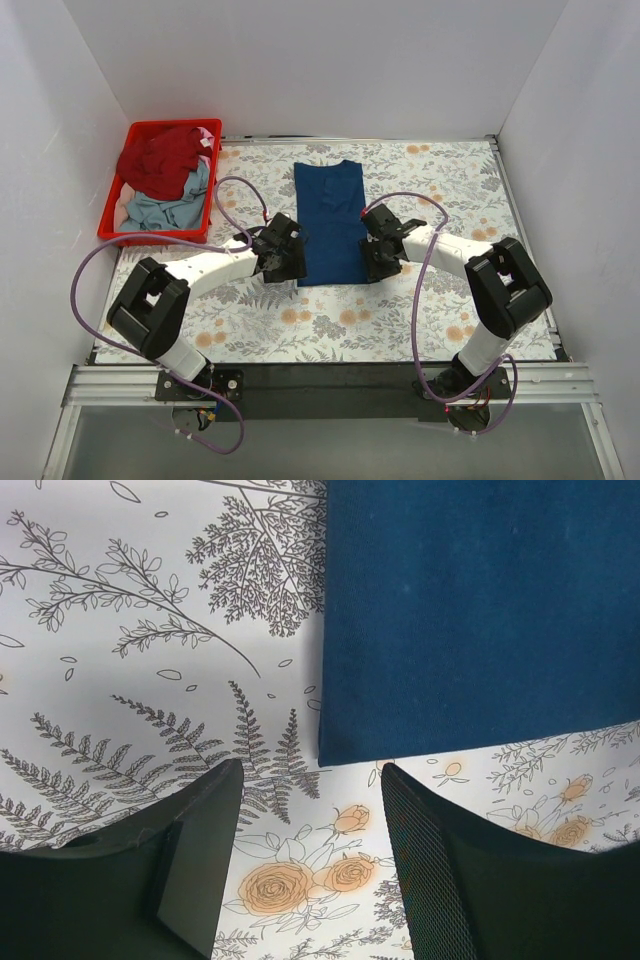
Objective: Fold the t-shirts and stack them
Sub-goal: Fold the tshirt
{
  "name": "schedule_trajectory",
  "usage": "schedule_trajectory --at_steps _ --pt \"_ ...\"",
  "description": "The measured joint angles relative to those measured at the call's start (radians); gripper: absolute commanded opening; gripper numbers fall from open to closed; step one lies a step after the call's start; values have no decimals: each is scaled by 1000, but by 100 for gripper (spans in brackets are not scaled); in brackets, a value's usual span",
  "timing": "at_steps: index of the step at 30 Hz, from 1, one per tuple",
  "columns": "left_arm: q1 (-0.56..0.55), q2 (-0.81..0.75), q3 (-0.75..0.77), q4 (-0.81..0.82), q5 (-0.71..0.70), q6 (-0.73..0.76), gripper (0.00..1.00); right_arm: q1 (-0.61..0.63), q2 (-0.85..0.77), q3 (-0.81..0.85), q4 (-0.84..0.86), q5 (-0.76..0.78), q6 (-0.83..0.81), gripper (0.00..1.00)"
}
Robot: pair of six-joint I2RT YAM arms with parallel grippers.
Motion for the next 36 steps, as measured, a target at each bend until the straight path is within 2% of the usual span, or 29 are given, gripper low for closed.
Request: schedule_trajectory --at_steps 2,8,11,12,14,15,24,29,36 --pt "-1 1 3 -5 0 0 56 0 1 3 3 0 -1 45" --pt "-3 27 28 -18 -1 0 56 1 6 3 2 1 -1 33" --pt "-6 39 40 -25 -2 0 56 3 9 5 2 -1 0 23" --pt "-8 44 44 -30 -3 0 56 6 10 5 2 -3 -1 16" --pt "-10 53 53 -35 -3 0 56 10 11 6 4 -6 -1 9" --pt "-12 63 58 -37 -4 0 56 13 12 8 5 -6 -2 2" --pt "-24 98 93 -79 -16 0 52 16 15 11 1 -5 -11 1" --pt "-31 121 129 -89 -21 0 46 18 15 11 2 -5 -19 1" --pt "-51 185 156 -121 -21 -1 45 19 16 12 2 -6 -26 1"
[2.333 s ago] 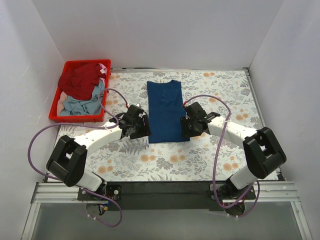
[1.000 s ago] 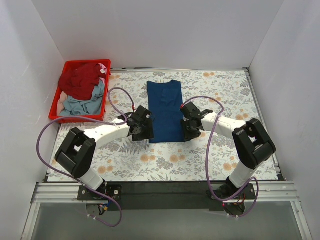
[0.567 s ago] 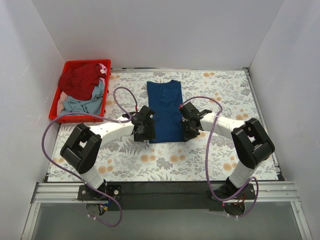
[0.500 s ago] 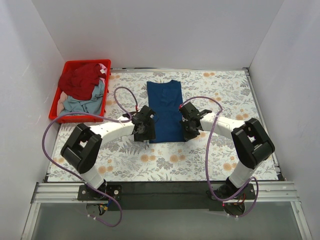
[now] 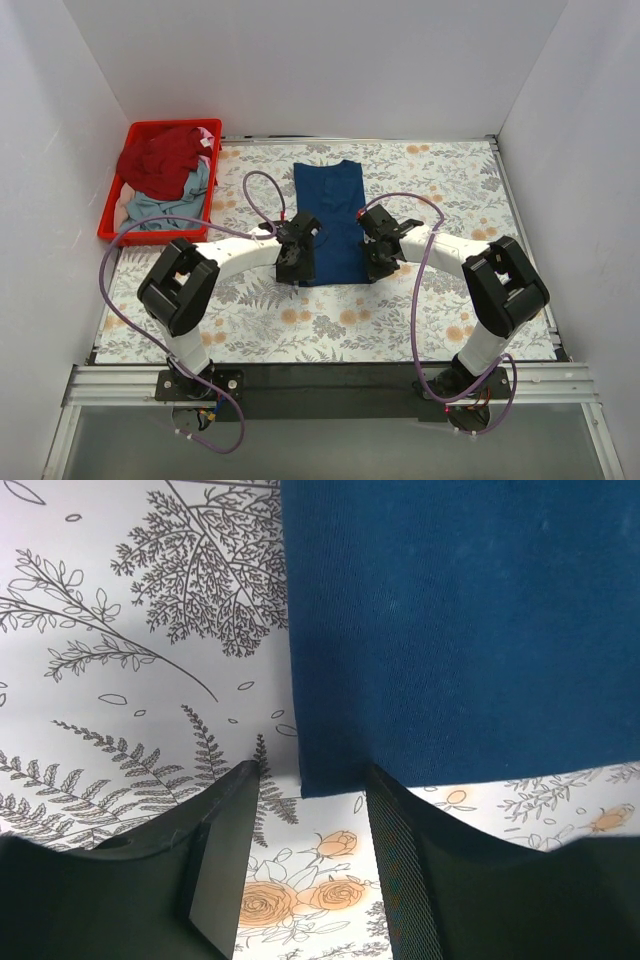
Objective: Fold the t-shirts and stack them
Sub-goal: Fold the tshirt
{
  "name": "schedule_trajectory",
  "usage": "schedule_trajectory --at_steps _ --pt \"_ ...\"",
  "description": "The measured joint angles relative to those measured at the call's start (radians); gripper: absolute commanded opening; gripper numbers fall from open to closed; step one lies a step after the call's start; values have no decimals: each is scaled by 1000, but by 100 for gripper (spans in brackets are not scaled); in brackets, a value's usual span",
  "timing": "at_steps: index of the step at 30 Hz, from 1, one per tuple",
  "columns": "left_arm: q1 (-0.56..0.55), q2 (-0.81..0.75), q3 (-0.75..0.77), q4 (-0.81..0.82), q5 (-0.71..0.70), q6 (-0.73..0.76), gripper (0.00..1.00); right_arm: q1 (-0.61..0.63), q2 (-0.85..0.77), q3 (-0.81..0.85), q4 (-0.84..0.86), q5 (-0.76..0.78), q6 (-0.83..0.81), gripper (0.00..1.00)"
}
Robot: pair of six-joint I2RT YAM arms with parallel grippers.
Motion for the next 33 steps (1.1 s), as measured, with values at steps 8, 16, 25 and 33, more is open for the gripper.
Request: schedule_trajectory --at_steps 8,16,25,33 --pt "-23 61 73 -64 -21 0 37 0 1 0 0 -1 -2 1" --pt "-40 77 94 -81 -35 -17 29 0 1 0 0 -3 -5 1" --pt "-49 88 106 -71 -22 -27 0 3 1 1 3 -6 -21 1" --pt "-51 88 111 -82 -14 -18 0 21 -3 1 9 -34 -50 1"
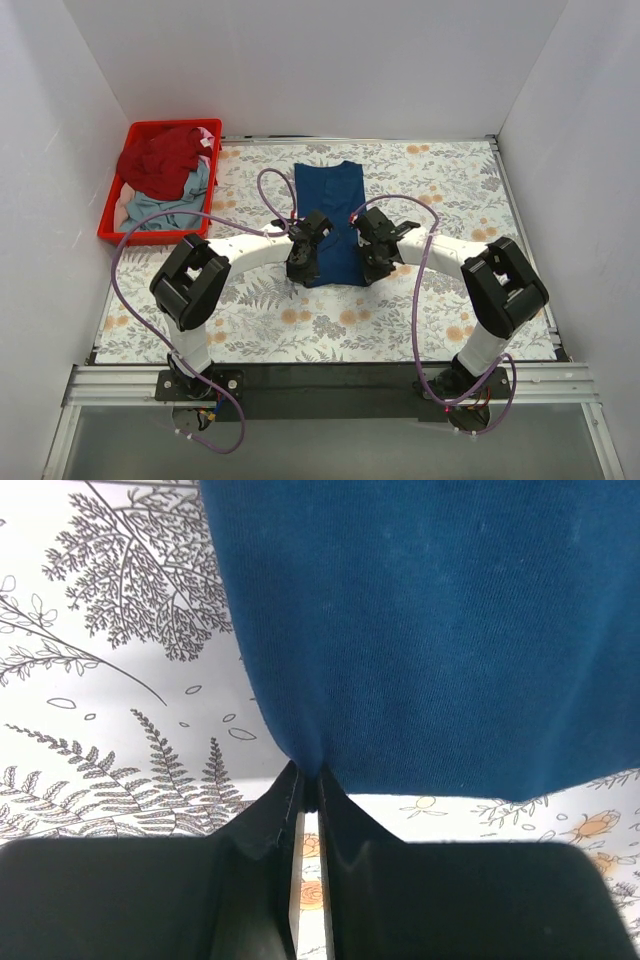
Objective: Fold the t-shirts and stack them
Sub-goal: Fold the tshirt
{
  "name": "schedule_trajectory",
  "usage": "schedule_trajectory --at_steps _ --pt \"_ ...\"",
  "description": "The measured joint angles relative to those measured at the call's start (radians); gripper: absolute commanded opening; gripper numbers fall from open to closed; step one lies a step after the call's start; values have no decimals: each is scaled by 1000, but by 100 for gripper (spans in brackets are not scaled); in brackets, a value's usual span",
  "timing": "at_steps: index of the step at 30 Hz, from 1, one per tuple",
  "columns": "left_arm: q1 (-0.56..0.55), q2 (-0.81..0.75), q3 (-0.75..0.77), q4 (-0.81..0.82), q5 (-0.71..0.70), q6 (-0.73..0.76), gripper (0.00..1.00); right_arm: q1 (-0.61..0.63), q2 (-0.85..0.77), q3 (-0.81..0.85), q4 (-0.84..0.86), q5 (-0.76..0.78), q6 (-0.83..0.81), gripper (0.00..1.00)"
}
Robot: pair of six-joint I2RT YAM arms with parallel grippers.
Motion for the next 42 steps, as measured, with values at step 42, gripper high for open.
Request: schedule_trajectory --at_steps 42 --pt "140 -293 214 -348 214 64 0 37 -159 460 -485 -105 -13 1"
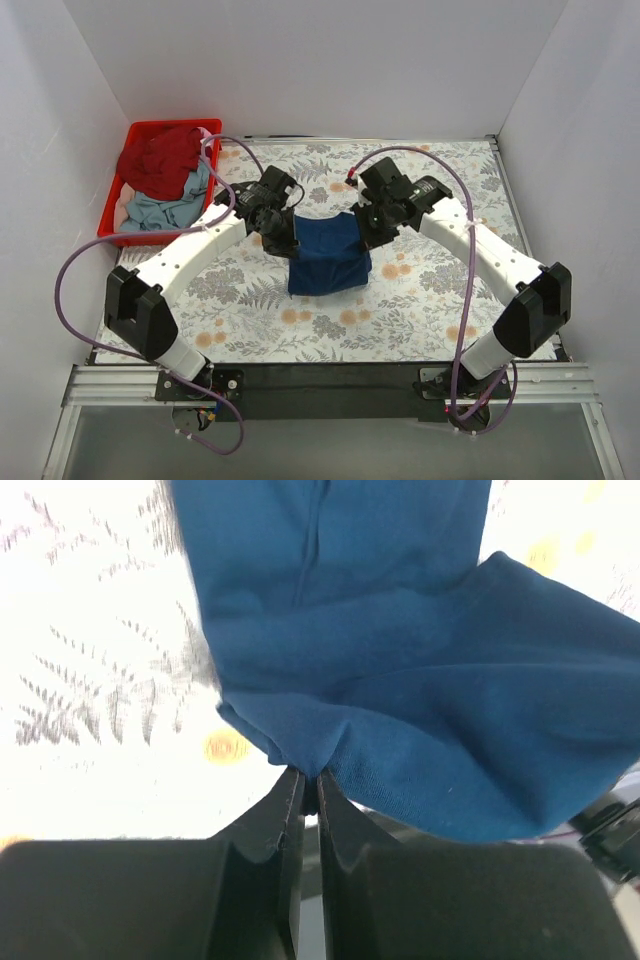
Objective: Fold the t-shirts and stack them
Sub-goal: Fold the tshirt
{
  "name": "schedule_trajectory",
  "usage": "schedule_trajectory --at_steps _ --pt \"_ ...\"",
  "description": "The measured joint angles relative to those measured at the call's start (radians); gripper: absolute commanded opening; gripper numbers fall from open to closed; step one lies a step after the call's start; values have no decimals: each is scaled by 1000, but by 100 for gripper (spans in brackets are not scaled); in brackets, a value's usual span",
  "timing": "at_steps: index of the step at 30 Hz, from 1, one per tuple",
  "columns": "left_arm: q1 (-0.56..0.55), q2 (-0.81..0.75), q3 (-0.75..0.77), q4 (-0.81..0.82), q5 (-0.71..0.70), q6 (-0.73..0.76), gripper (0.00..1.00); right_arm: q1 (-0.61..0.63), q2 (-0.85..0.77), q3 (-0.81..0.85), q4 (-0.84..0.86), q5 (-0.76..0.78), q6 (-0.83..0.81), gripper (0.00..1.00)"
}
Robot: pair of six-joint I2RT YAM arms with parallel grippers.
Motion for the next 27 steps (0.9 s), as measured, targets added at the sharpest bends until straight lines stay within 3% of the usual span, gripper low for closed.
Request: schedule_trajectory --at_steps 21,27 --pt "238 283 80 284 49 24 0 -230 513 451 22 -128 -159 1" --pt "257 420 80 401 40 20 0 -261 647 467 80 -173 -162 3"
